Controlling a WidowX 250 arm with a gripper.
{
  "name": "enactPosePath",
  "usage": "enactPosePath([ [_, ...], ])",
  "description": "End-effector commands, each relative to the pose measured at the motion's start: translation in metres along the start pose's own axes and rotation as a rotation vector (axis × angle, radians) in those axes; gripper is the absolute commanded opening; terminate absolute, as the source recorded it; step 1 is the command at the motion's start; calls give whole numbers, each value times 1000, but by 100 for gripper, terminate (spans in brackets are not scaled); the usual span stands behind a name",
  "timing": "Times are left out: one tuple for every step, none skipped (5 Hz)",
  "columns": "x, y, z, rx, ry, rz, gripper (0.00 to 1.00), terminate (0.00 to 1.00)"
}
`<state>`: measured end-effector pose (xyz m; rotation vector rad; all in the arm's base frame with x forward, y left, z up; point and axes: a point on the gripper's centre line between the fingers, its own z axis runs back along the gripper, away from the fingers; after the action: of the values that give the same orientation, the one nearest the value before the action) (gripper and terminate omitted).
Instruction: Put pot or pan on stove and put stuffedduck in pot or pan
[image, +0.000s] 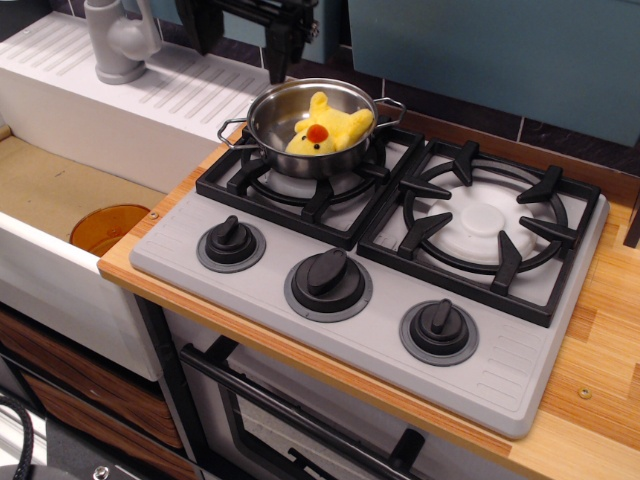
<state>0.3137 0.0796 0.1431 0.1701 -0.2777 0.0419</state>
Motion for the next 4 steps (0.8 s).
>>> enactPosePath([
  [17, 10, 35, 10, -54, -13, 100, 0],
  [16, 11, 38, -12, -53, -11, 100, 0],
  [17, 10, 32, -61, -79, -1, 100, 0],
  [18, 5, 20, -105, -112, 35, 100, 0],
])
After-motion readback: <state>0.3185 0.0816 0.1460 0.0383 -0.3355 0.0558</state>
